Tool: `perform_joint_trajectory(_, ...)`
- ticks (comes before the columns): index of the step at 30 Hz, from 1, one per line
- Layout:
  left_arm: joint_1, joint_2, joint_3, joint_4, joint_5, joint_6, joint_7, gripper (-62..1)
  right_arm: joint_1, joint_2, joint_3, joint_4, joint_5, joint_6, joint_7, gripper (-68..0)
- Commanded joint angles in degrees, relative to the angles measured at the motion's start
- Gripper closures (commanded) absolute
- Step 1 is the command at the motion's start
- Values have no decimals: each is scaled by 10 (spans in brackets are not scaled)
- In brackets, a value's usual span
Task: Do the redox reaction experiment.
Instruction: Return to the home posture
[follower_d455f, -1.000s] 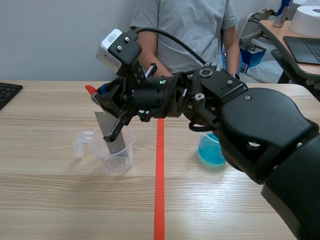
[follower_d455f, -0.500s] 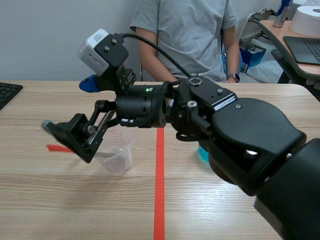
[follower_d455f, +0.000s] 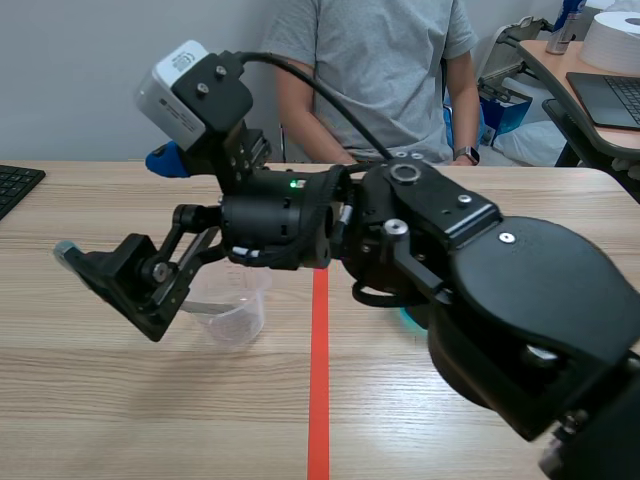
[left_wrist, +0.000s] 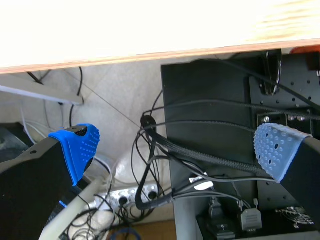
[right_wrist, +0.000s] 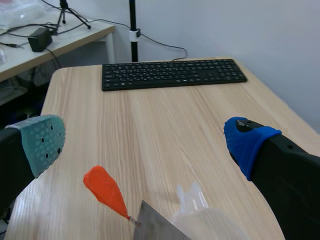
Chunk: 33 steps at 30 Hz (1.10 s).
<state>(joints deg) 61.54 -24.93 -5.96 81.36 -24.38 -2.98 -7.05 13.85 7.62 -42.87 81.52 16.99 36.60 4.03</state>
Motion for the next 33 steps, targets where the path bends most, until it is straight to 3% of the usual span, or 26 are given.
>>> perform_joint_trajectory(1, 3, 1, 1, 7, 2, 3, -4, -623, -9, 27, 5, 34, 6, -15, 12, -679)
perform_joint_trajectory(6, 3, -2, 1, 8, 2, 3, -9, -623, -60, 104, 30, 118, 7, -45, 18, -679)
perform_joint_trajectory(10, 13, -13, -2, 25, 9, 3, -11, -623, -108, 178, 58, 183, 39, -62, 28, -679)
perform_joint_trajectory(18, 98, -23, -76, 175, 18, -5, -61, -623, -233, 332, 136, 297, 115, -96, 28, -679)
perform_joint_trajectory(25, 119, 3, -107, 283, 87, -33, -64, -623, -366, 415, 229, 358, 163, -122, 28, -679)
perform_joint_trajectory(33, 37, 67, -108, 316, 195, -125, -61, -623, -515, 424, 358, 397, 182, -129, 28, -679)
